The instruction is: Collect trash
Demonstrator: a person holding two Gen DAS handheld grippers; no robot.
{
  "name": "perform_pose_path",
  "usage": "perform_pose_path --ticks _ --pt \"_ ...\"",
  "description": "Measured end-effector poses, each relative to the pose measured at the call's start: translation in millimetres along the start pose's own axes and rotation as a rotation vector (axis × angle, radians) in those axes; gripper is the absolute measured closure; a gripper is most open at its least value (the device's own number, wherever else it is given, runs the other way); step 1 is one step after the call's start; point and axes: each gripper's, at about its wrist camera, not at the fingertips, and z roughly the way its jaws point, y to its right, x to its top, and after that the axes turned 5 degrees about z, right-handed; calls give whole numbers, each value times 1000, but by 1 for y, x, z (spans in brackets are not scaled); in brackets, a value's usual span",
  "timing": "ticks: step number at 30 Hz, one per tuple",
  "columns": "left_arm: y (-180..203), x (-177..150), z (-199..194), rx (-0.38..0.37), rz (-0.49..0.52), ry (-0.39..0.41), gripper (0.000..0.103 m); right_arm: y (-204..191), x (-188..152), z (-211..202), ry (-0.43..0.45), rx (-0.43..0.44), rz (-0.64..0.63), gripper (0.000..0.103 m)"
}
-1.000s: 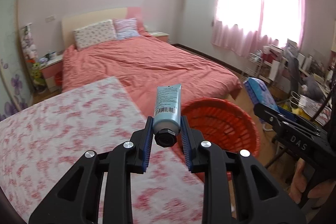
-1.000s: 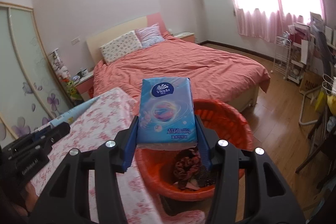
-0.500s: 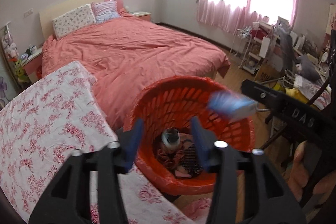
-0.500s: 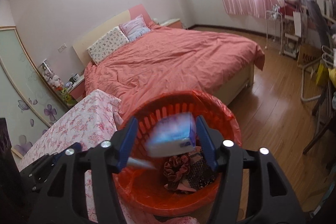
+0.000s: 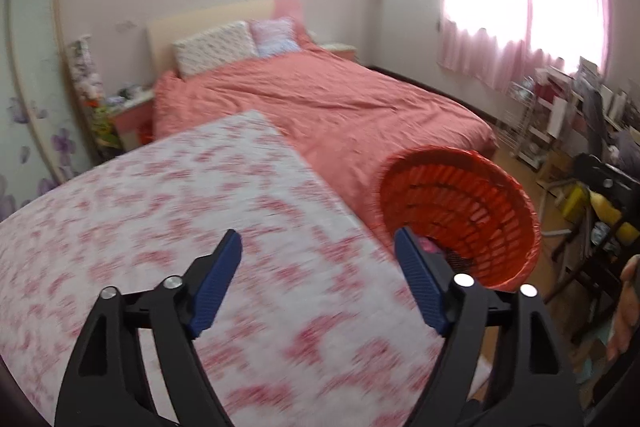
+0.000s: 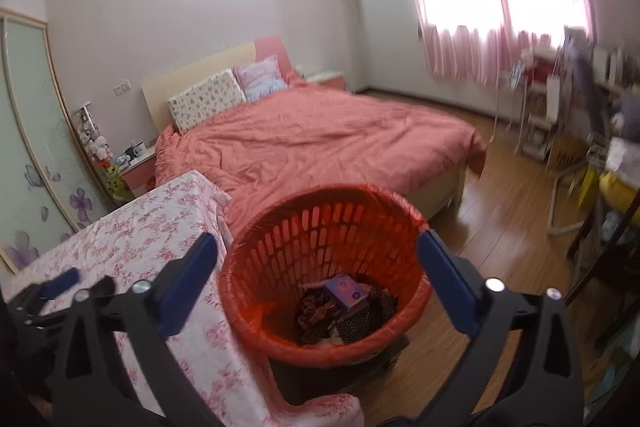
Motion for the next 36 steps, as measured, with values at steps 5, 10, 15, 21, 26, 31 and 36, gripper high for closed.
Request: perform_pose_path --ticks 5,10,15,21,26,31,36 --pt "-35 -25 -49 118 -75 53 8 -33 -21 -51 91 -92 -103 4" --pt "-50 -48 -94 256 -114 119 2 -54 -41 -92 155 -178 -141 4" --pt "-56 -74 -127 381 -149 149 2 -69 -66 -130 206 -180 -144 4" --pt "-68 -103 -152 419 -216 140 2 -77 -93 -160 195 -169 -117 4" --pt "-70 -121 -165 440 -255 125 2 -90 -109 -174 176 -167 -131 4" --pt "-69 -128 -172 443 -261 113 2 -96 -120 -176 136 -170 -138 4" --pt "-70 -132 -173 424 -275 93 2 -95 -126 -174 80 -171 -127 4"
